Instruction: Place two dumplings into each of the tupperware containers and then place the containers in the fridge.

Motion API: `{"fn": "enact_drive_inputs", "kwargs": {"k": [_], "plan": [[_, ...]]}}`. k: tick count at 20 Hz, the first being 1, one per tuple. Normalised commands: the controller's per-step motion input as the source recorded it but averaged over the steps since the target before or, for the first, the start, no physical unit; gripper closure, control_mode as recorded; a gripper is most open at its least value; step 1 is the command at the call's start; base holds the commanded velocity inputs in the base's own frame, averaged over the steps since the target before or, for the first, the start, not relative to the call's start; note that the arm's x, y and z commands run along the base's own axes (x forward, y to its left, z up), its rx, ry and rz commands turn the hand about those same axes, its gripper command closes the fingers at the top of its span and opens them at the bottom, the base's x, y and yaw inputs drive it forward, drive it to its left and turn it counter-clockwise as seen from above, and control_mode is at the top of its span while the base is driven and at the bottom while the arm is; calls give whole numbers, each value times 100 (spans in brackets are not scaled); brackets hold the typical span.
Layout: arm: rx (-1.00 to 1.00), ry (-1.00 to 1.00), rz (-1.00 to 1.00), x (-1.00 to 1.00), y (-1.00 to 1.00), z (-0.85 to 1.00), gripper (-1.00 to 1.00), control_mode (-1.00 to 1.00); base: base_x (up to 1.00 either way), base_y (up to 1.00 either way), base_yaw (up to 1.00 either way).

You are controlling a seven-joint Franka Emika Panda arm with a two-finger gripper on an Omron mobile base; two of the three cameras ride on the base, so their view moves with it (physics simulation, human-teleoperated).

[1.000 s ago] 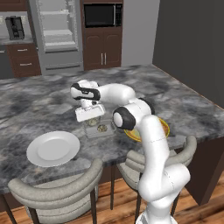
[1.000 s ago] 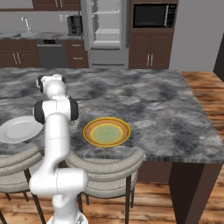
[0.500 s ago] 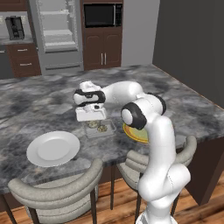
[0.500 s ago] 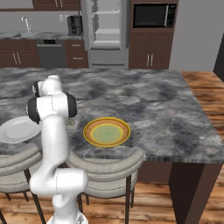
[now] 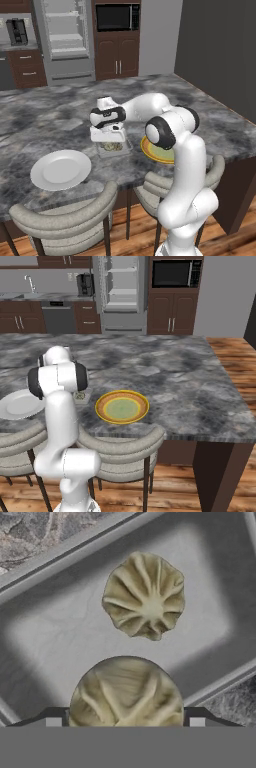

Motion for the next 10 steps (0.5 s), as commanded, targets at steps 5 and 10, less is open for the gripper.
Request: {"fn": "enact_drive_inputs", "kwargs": {"k": [5, 10], "plan": [[0, 0, 0, 3, 6, 1, -100, -100, 0, 0, 0], [1, 0, 0, 19, 0, 8, -100, -100, 0, 0, 0]]}}
